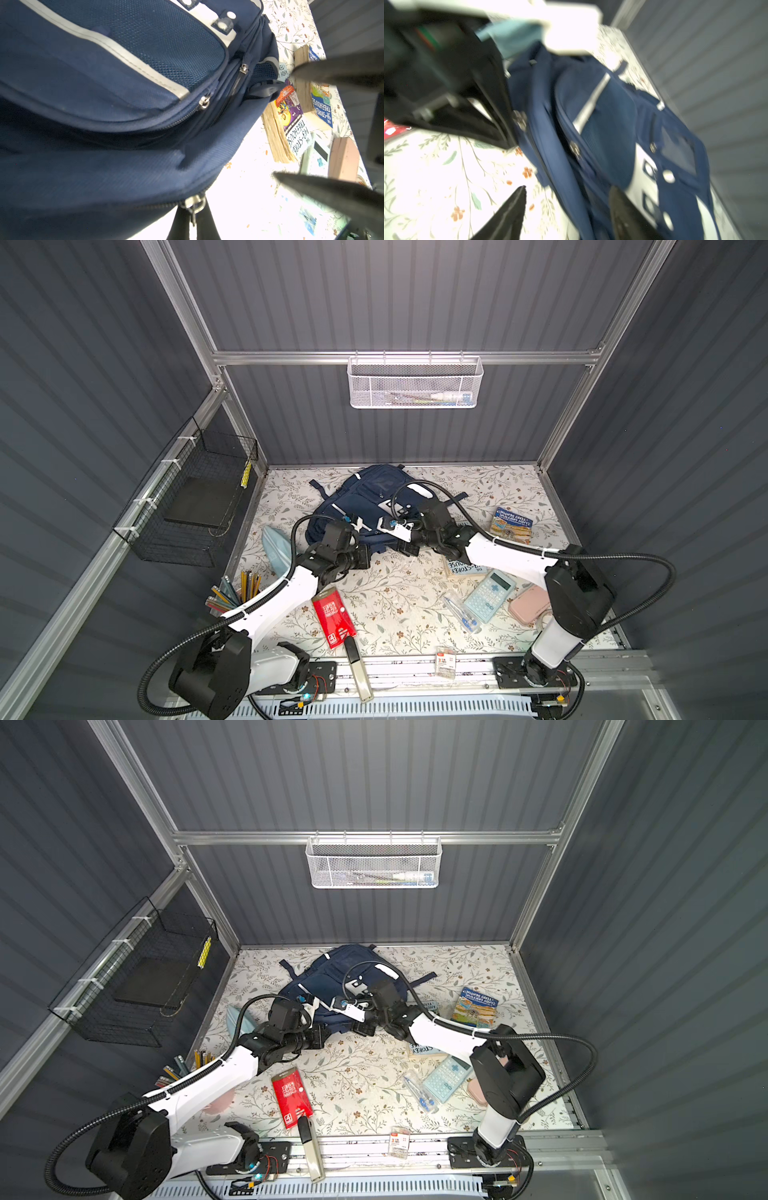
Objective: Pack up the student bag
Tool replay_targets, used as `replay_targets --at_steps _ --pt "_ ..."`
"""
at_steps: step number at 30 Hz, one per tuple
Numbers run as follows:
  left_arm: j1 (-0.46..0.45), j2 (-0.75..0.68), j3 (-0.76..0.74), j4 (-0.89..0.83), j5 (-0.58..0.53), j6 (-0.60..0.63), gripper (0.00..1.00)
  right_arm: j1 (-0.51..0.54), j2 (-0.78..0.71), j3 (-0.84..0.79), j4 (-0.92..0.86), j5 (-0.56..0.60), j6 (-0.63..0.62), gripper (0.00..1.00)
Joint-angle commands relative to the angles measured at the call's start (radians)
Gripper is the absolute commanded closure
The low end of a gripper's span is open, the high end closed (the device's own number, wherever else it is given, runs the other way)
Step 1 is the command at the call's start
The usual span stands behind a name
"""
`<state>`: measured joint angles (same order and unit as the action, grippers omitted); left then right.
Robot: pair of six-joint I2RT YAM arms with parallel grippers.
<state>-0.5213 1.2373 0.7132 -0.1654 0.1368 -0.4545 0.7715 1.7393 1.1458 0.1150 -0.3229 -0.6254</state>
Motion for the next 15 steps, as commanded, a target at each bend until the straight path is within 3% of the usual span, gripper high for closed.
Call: replay_targets --at_steps 1,6,7,9,10,15 --pt "-0.006 -0.024 0.037 0.0 0.004 -0.011 1.0 -0.006 0.076 0.035 0.032 -0.06 -0.023 0.46" --pt "-0.005 -0.04 0.031 -0.022 0.016 -0.005 1.0 -0.028 0.109 0.022 0.046 -0.077 -0.042 0.56" --pt "-0.005 -0.041 0.03 -0.022 0.019 -0.003 1.0 -0.027 0.112 0.027 0.023 -0.09 -0.053 0.66" --pt "-0.005 -0.035 0.034 -0.025 0.013 0.001 1.0 -0.027 0.104 0.014 0.026 -0.074 -0.054 0.94" --pt "-0.001 -0.03 0.036 -0.032 0.0 0.002 1.0 -0.028 0.093 -0.006 0.036 -0.054 -0.069 1.0" --pt "0.117 -0.012 0.057 -0.097 -0.02 -0.002 1.0 -0.07 0.039 -0.063 -0.031 -0.067 -0.147 1.0"
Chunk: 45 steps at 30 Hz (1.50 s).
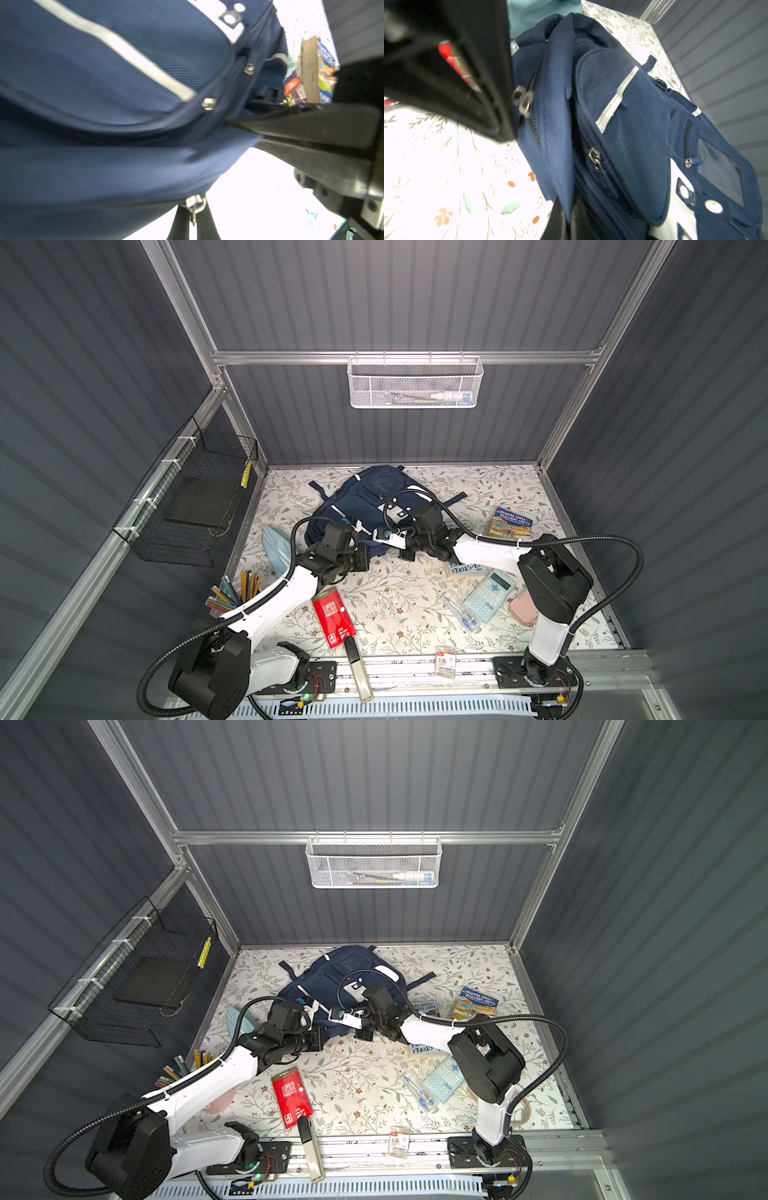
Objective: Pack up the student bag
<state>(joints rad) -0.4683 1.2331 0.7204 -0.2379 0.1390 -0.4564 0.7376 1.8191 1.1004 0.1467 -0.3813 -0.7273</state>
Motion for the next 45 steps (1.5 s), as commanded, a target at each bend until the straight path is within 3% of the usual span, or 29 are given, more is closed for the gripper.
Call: replay_targets --at_steps 1,8,11,13,15,18,21,27,29,33,35,36,38,41,45 --pt "0.089 -0.007 0.061 -0.035 -0.024 0.015 1.0 -0.05 -0.045 -0.014 -0.092 -0.014 -0.057 1.0" --pt "0.302 0.017 0.054 -0.023 0.069 0.043 1.0 -0.13 -0.089 -0.064 -0.094 -0.018 -0.156 1.0" --pt "0.322 -0.017 0.047 -0.048 0.071 0.066 1.0 -0.196 -0.063 -0.039 -0.059 -0.037 -0.107 1.0" --pt "0.319 -0.031 0.03 -0.031 0.152 0.036 1.0 -0.213 -0.036 0.009 -0.073 -0.025 -0.096 1.0" --pt "0.275 -0.05 0.001 0.0 0.183 -0.003 1.0 -0.204 -0.031 0.03 -0.075 -0.013 -0.089 0.85" --pt "0.118 -0.075 -0.009 -0.001 0.116 -0.037 1.0 -0.171 -0.08 0.01 -0.067 -0.003 -0.046 0.6" --pt "0.033 -0.066 -0.026 0.053 0.129 -0.104 1.0 -0.107 -0.168 -0.041 -0.06 -0.001 -0.001 0.46" --pt "-0.049 -0.05 -0.008 0.093 0.107 -0.136 1.0 0.055 -0.191 -0.075 -0.023 0.035 0.068 0.4" --pt "-0.055 -0.042 -0.012 0.125 0.138 -0.158 1.0 0.077 -0.15 -0.072 0.022 0.093 0.089 0.4" --pt "-0.055 -0.052 -0.019 0.117 0.118 -0.148 1.0 0.079 -0.059 -0.009 0.008 0.176 0.103 0.53" --pt "-0.055 -0.056 -0.02 0.096 0.088 -0.135 1.0 0.071 -0.055 -0.019 0.017 0.169 0.103 0.69" --pt "-0.054 -0.055 -0.021 0.092 0.079 -0.13 1.0 0.07 -0.059 -0.032 0.021 0.164 0.104 0.86" --pt "-0.051 -0.046 -0.016 0.083 0.066 -0.12 1.0 0.068 -0.075 -0.06 0.026 0.147 0.092 0.98" --pt "-0.019 -0.021 -0.007 0.075 0.054 -0.104 1.0 0.065 -0.104 -0.106 0.024 0.131 0.058 1.0" --pt "0.164 -0.032 -0.012 0.074 0.112 -0.08 1.0 0.035 -0.14 -0.156 -0.013 0.083 0.008 1.0"
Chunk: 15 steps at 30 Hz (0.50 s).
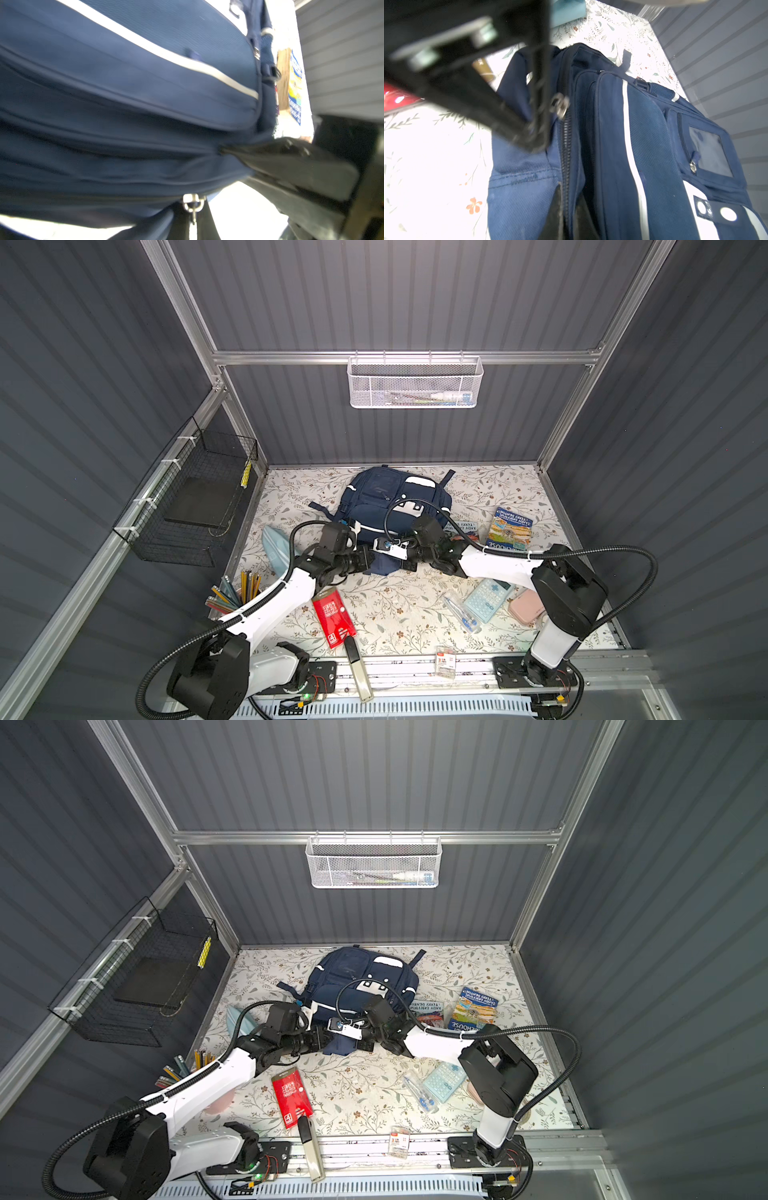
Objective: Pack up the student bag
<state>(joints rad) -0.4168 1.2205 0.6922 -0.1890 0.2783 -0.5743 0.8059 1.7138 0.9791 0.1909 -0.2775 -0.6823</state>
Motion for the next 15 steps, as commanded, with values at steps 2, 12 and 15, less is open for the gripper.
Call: replay_targets --at_steps 2,12,15 --pt "0.158 -0.04 0.049 -0.05 -0.089 0.101 1.0 -0.054 -0.05 -0.048 -0.074 -0.03 -0.049 1.0" --pt "0.049 -0.143 0.068 -0.219 -0.164 0.168 1.0 -0.222 -0.03 -0.019 0.015 0.025 -0.014 1.0" --pt "-0.019 -0.17 0.044 -0.179 -0.122 0.1 1.0 -0.219 -0.019 -0.01 0.038 0.055 -0.018 0.89"
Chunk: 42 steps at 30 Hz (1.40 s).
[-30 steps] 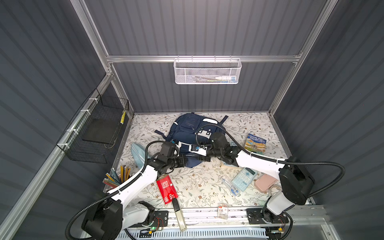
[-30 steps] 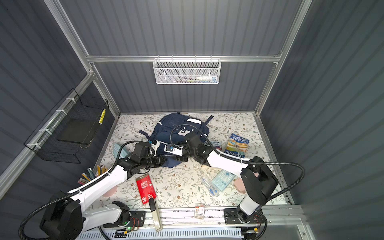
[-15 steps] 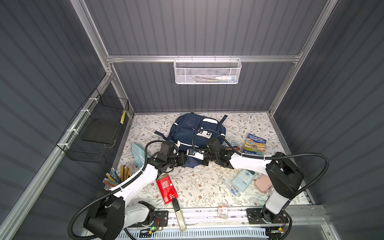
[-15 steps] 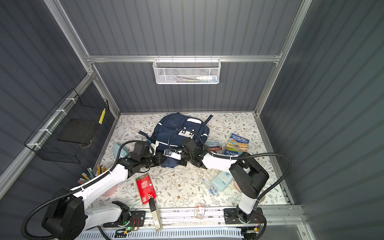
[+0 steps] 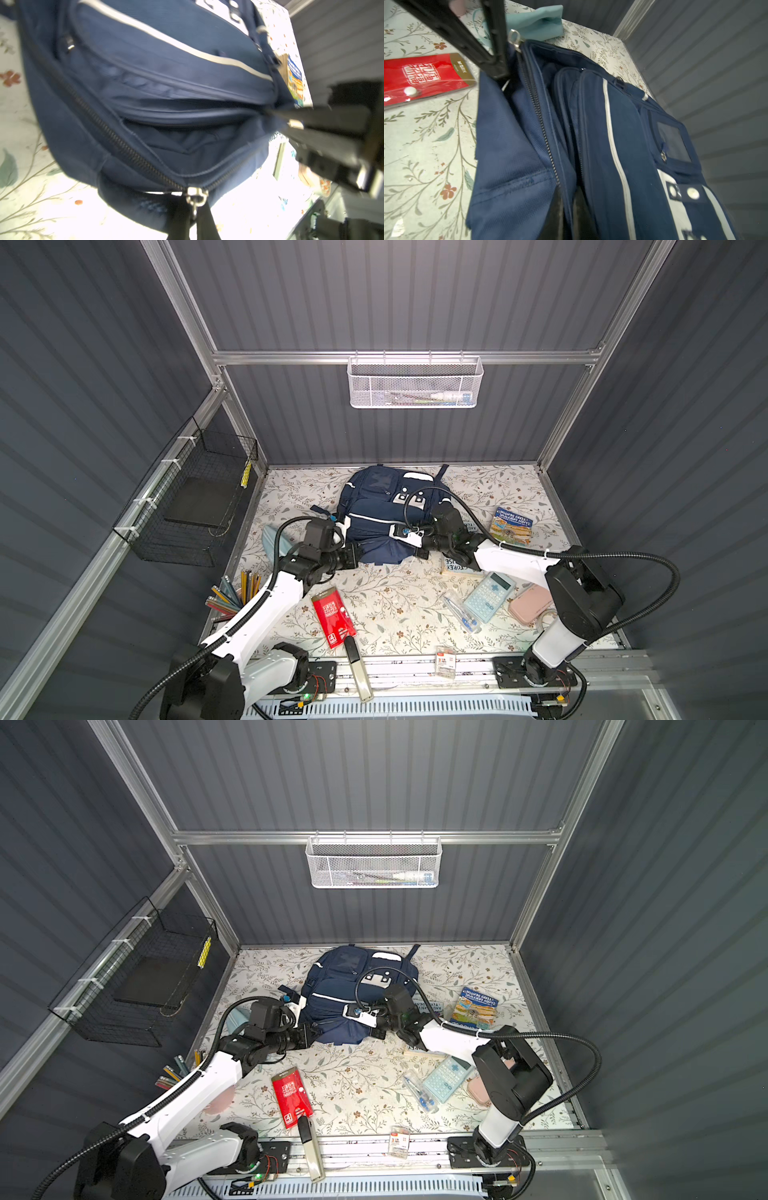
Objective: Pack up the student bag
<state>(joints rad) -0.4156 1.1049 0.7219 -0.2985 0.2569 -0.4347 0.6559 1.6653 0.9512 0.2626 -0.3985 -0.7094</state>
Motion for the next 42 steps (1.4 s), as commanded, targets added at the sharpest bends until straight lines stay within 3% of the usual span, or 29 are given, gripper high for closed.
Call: replay_targets --at_steps 1,5,7,10,13,19,23,25,28,29,34,39,42 --pt "-0.04 -0.063 0.01 -0.064 -0.11 -0.054 1.0 -0.07 0.03 0.02 -0.025 0.202 0.016 0.85" --pt "-0.135 -0.052 0.008 -0.027 -0.137 -0.106 1.0 -0.069 -0.03 -0.022 -0.019 0.179 0.057 0.56" --pt "-0.194 -0.014 0.015 0.016 -0.132 -0.133 1.0 -0.038 -0.088 -0.052 -0.034 0.159 0.06 0.49" --pt "-0.282 0.046 0.045 0.052 -0.177 -0.144 1.0 0.049 -0.138 -0.08 -0.043 0.166 0.033 0.46" --pt "-0.292 0.083 0.048 0.118 -0.144 -0.166 1.0 0.11 -0.119 -0.078 -0.036 0.148 0.036 0.46" --pt "-0.292 0.075 0.059 0.11 -0.157 -0.161 1.0 0.125 -0.033 -0.046 -0.076 0.095 0.058 0.51" --pt "-0.293 0.085 0.034 0.15 -0.13 -0.18 1.0 0.131 -0.029 -0.048 -0.064 0.006 0.135 0.47" --pt "-0.293 0.09 0.028 0.159 -0.12 -0.187 1.0 0.136 0.002 -0.028 -0.063 0.028 0.135 0.57" --pt "-0.292 0.073 0.033 0.137 -0.137 -0.181 1.0 0.136 0.024 -0.018 -0.078 0.092 0.12 0.94" --pt "-0.291 0.065 0.033 0.127 -0.149 -0.176 1.0 0.134 0.016 -0.026 -0.086 0.098 0.104 0.99" --pt "-0.256 0.088 -0.005 0.096 -0.242 -0.124 1.0 0.111 -0.07 -0.075 -0.11 0.075 0.025 1.0" --pt "-0.055 0.05 -0.089 0.145 -0.11 -0.132 1.0 0.054 -0.126 -0.07 -0.178 -0.004 -0.009 1.0" --pt "0.027 0.031 -0.098 0.095 -0.106 -0.1 1.0 0.023 -0.163 -0.078 -0.169 -0.03 0.002 1.0"
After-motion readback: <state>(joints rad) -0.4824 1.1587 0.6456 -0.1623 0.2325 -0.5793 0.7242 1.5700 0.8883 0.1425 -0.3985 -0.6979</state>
